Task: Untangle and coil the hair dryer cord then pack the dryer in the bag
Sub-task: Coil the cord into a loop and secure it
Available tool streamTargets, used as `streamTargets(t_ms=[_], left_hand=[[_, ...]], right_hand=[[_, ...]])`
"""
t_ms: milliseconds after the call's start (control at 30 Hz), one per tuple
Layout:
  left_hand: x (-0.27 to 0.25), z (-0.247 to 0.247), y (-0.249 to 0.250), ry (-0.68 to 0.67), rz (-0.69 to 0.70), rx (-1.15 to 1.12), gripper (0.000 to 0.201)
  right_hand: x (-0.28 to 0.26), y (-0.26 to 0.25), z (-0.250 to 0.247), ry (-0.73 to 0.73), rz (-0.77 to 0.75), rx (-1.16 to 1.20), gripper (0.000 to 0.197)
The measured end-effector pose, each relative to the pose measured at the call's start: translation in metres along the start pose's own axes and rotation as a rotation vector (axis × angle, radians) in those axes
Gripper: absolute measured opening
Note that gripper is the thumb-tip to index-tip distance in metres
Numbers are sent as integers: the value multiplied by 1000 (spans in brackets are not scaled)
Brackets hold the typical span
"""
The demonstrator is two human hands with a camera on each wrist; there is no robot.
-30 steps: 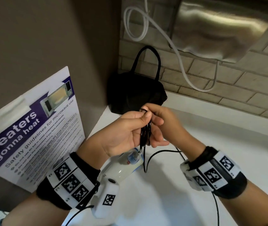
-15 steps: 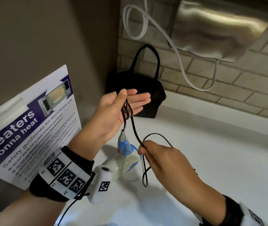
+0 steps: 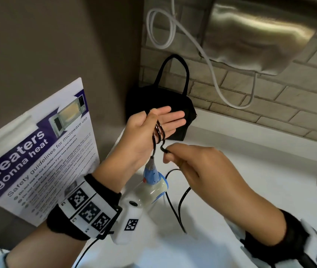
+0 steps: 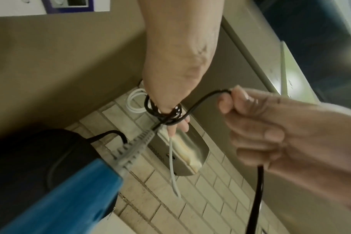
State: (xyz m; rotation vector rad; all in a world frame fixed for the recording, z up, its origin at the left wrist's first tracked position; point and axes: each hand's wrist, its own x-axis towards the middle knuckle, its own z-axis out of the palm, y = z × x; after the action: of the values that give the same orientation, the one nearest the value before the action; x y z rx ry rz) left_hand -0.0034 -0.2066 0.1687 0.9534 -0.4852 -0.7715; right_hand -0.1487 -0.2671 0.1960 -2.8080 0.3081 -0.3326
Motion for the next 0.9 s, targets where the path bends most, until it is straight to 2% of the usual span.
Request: streamTargets(t_ms=[133,200,400,500,667,767,900], left_hand=[[5,-13,8,105,-19,-386,34],[6,-19,8,165,-27,-498,31],[6,-20,-2,156,-73,-509,29],[10,-17,-8,160,-36,-442,35],[7,-6,-15,119,24,-168,38],[2,1,-16,57,12,-25,37],[-12,9,-15,-57,-52,231,32]], right_hand=[[-2,8,20,-157,56,-188,27],[-6,14,38,-223,104,-222,32],[-14,18,57,-258,175,-139,29],[-17,10,41,-209,131,-79,22],[-8,10,2,-6,68,-104,15],[0,10,-13,130,8,-135,12],[17,10,-25,184,-19,-198,29]])
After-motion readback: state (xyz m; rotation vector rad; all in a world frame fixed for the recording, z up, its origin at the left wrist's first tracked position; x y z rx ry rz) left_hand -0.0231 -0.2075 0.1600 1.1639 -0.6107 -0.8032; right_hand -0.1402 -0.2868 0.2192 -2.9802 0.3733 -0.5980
